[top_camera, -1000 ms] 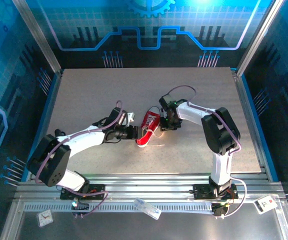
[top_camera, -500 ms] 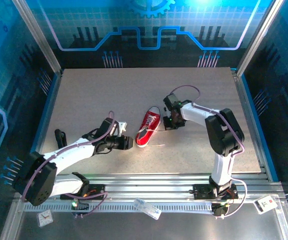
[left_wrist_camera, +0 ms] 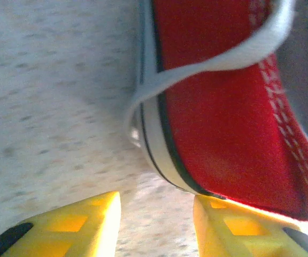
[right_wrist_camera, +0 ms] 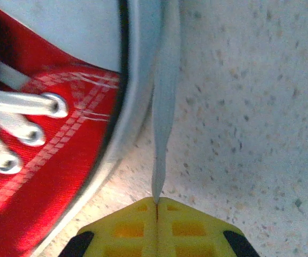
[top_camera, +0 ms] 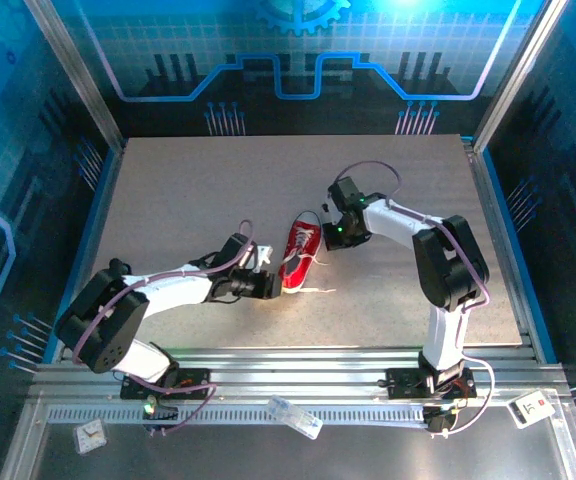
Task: Tie the shoes
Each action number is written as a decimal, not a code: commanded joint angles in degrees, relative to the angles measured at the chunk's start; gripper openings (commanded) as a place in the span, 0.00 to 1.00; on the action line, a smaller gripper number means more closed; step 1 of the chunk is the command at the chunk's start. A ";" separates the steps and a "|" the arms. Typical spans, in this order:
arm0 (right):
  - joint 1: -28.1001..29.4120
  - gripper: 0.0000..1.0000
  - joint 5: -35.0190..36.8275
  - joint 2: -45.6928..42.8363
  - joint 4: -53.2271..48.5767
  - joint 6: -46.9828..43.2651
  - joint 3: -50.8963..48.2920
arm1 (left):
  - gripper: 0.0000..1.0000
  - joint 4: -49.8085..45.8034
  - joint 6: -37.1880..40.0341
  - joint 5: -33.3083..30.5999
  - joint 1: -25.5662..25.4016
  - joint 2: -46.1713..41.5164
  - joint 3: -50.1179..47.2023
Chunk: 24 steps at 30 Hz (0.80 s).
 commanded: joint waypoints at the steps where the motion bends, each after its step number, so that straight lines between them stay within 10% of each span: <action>1: -0.49 0.00 -1.26 1.22 -2.39 -2.41 3.59 | 0.39 3.46 -2.39 0.32 -0.94 -0.04 2.90; 13: -1.56 0.00 -4.68 2.57 -2.50 -3.75 4.91 | 0.59 -8.84 16.02 7.26 6.77 -0.60 5.91; 24: -2.24 0.00 -5.99 1.94 -1.71 -3.04 3.86 | 0.56 -7.89 28.40 17.65 10.53 6.65 14.35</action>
